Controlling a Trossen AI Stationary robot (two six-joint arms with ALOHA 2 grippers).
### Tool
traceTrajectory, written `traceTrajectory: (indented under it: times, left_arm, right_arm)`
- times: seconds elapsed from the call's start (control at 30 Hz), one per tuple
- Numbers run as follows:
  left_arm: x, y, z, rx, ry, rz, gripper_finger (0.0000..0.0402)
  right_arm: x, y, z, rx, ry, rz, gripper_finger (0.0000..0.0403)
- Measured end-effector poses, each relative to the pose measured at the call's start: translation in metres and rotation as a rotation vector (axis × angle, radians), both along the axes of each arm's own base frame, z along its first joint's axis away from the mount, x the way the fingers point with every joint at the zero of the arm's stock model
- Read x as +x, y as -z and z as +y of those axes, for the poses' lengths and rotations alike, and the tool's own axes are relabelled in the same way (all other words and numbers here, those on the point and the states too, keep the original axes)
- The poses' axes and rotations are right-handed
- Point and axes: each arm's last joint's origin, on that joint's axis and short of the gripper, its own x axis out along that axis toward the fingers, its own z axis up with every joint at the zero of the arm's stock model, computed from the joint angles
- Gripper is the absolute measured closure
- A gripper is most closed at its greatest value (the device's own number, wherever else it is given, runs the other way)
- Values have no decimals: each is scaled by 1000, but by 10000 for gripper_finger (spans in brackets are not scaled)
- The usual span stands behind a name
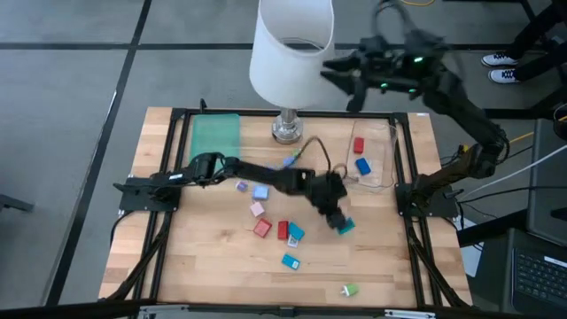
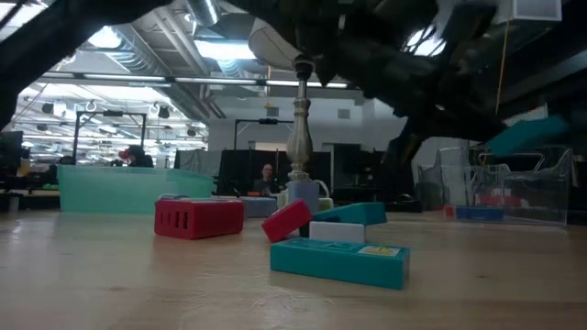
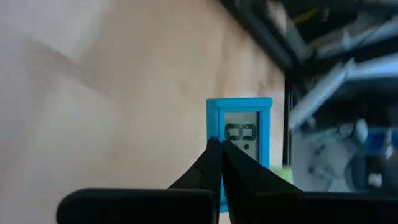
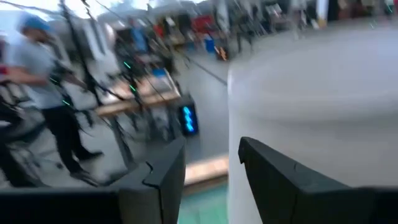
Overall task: Pick & Place Office items
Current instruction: Put the light blue digital timer into the transparent bin
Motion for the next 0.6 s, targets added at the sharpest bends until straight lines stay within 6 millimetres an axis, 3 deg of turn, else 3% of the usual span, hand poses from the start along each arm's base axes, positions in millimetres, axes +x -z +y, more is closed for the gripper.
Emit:
traceTrajectory:
  times: [0.1, 0.27, 0.6]
  left_arm:
    - [6, -10, 17, -45, -38, -100, 400]
    - [13, -25, 19, -85, -45, -257, 400]
    - [16, -36, 55, 41, -168, -408, 400]
  right_arm:
    - [-17, -26, 9, -30, -51, -83, 238]
    - [-39, -53, 21, -64, -111, -172, 238]
    - [-40, -56, 25, -56, -129, -165, 238]
